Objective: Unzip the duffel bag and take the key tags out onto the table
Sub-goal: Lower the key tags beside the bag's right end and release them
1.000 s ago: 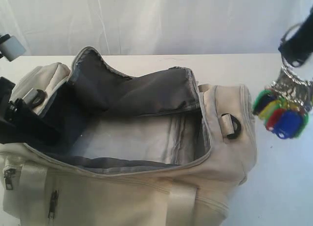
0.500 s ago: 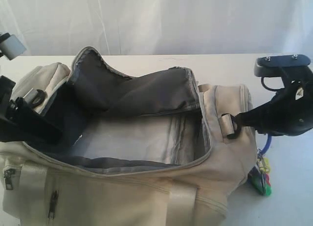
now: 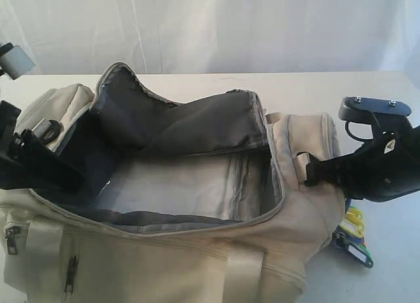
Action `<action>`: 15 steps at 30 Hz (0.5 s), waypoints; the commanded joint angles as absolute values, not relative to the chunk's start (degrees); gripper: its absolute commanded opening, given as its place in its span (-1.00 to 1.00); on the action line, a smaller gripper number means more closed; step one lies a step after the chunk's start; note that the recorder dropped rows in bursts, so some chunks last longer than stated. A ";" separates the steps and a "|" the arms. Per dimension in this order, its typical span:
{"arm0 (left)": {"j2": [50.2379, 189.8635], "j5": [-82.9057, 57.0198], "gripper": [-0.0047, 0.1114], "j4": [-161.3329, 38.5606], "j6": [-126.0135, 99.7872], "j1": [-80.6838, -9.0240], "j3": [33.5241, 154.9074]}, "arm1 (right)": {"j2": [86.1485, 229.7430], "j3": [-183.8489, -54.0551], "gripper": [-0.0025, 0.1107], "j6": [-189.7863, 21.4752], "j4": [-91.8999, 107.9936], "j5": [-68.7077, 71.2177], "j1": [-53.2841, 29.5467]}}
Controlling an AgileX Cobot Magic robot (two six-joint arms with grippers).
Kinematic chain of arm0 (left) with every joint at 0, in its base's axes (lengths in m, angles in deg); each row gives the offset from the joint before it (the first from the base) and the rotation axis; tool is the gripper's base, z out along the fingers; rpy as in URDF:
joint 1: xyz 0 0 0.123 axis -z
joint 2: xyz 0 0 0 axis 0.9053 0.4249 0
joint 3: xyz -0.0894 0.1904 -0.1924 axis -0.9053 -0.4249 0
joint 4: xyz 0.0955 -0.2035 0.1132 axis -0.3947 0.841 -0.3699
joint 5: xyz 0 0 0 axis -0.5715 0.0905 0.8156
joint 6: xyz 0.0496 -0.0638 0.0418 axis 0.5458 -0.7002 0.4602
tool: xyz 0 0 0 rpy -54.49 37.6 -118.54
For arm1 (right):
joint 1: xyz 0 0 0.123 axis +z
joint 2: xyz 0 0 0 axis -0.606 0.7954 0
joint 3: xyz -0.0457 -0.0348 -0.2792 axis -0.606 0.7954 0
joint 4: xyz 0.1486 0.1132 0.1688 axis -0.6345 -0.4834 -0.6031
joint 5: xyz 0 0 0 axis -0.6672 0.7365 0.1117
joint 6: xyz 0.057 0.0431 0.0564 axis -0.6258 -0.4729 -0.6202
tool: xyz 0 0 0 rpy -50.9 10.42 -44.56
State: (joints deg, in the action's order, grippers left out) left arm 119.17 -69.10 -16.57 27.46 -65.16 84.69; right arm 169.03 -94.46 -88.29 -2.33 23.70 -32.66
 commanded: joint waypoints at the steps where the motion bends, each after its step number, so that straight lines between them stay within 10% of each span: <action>1: 118.57 -69.97 -0.92 -15.31 28.48 -65.34 84.24 | 168.45 -94.05 -0.23 -87.57 -2.87 25.80 -33.01; 4: 118.57 -70.09 -0.92 -15.31 28.67 -65.34 84.24 | 166.61 -94.05 0.03 -87.57 -2.87 26.83 -33.01; 15: 113.27 -70.47 -0.92 -15.67 27.85 -65.34 84.24 | 151.22 -96.93 0.02 -87.69 2.78 40.91 -33.01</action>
